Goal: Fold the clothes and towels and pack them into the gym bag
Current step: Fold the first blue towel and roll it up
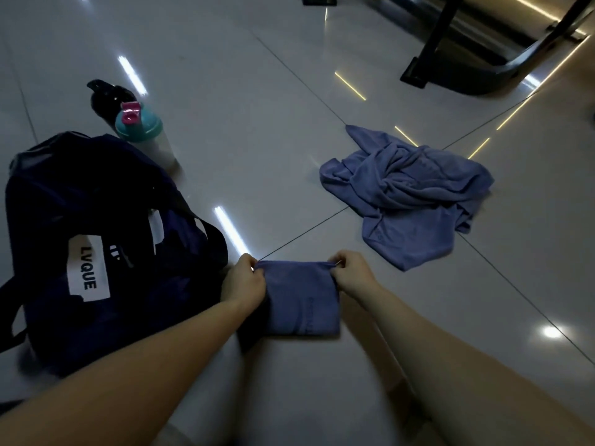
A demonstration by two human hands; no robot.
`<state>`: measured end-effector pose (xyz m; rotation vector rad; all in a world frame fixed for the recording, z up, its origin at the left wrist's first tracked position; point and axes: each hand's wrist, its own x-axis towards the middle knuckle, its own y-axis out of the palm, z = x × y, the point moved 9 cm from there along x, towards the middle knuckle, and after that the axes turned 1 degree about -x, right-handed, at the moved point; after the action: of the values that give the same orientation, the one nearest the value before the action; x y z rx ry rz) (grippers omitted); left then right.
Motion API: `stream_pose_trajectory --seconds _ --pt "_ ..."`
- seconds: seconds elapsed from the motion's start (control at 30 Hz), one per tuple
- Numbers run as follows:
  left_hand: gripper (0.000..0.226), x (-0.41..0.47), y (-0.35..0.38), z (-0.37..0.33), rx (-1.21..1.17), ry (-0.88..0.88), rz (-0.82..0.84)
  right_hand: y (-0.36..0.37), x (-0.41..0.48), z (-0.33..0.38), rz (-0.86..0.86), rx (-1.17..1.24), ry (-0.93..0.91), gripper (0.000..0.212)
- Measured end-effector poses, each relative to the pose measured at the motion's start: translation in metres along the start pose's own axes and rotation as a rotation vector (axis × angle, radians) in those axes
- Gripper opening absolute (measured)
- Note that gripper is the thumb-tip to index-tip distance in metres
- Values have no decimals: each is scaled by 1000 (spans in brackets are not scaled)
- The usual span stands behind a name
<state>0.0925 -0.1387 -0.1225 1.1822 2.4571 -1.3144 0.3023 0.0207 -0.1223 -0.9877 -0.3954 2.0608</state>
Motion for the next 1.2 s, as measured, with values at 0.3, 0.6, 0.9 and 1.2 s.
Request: stream_pose_trajectory --seconds 0.3,0.6,0.9,1.2 --pt "27 -7 10 -9 216 168 -151 7 3 -5 -182 -135 -16 24" --pt "68 -28 69 -14 658 655 -45 91 -46 12 -78 -868 -708 61" --pt "79 -16 77 3 649 568 17 98 -38 -6 -19 -881 -652 67" --pt "71 -5 47 -24 630 674 90 63 -26 25 10 -837 -706 57"
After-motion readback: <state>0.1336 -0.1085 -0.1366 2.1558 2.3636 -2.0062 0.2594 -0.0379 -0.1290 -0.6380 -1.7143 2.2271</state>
